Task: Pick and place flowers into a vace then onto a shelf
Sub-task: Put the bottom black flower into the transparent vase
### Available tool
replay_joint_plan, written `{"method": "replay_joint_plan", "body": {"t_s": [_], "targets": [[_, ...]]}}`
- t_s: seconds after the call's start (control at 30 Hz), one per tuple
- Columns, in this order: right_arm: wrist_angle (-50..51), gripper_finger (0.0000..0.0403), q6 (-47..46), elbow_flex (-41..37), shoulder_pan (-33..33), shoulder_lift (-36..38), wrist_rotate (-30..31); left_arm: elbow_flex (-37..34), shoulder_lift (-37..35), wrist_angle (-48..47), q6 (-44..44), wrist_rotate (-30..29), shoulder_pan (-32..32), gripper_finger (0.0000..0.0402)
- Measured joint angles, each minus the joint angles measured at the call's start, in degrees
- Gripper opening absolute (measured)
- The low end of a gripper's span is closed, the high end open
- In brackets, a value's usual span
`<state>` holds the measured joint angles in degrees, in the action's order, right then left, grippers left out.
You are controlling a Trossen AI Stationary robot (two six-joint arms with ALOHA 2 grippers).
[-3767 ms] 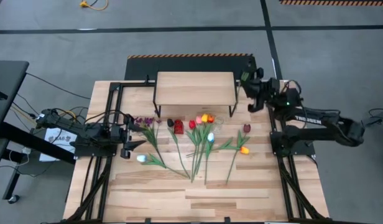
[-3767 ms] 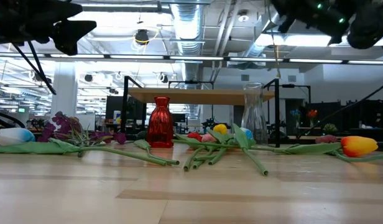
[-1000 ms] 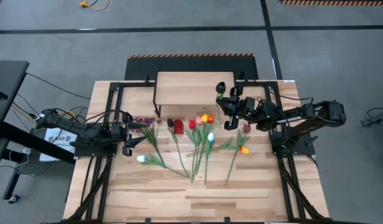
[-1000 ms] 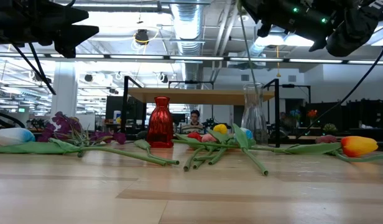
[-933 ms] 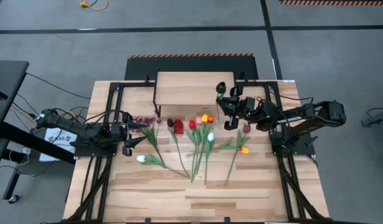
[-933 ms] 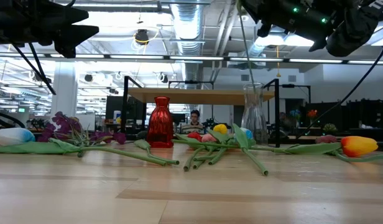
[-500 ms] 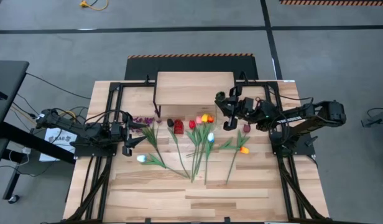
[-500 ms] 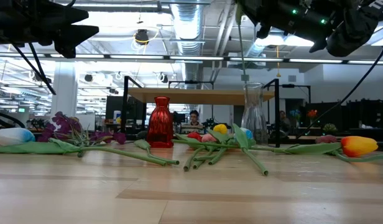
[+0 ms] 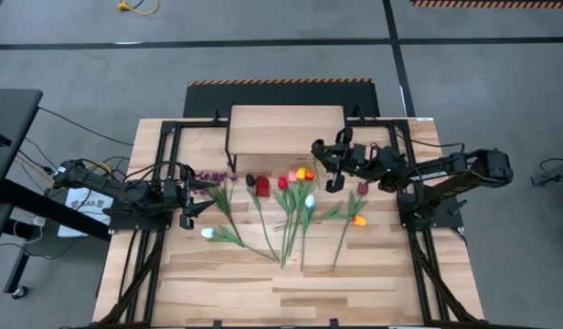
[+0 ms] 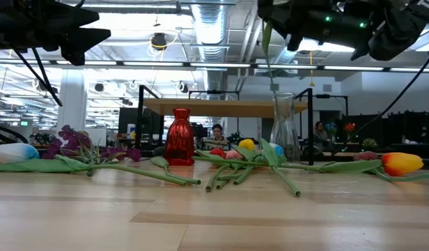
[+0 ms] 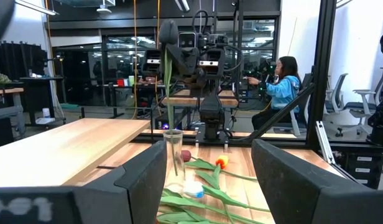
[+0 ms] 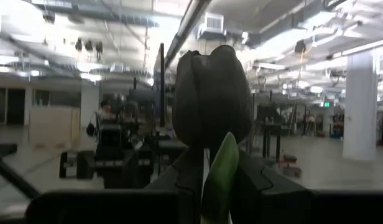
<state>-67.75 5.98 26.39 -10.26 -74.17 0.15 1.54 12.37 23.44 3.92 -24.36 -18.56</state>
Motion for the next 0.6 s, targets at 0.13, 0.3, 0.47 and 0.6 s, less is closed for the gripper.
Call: {"method": "replay_joint_plan", "body": {"t_s": [0.13, 0.3, 0.47, 0.6], "targets": [[8.3, 0.0047, 0.1, 0.0, 0.0, 4.9, 0.0, 0.0, 0.0, 0.0, 0.0, 0.0, 0.0, 0.0224], [21.2, 0.0047, 0.0, 0.0, 0.0, 10.7, 0.0, 0.0, 0.0, -0.1, 0.0, 0.0, 0.0, 0.0224], [30.8, 0.0054, -1.4, 0.0, 0.0, 14.0, 0.0, 0.0, 0.0, -0.1, 0.0, 0.0, 0.0, 0.0224], [36.0, 0.0076, -2.3, 0.0, 0.0, 15.1, 0.0, 0.0, 0.0, -0.1, 0.0, 0.0, 0.0, 0.0224]]}}
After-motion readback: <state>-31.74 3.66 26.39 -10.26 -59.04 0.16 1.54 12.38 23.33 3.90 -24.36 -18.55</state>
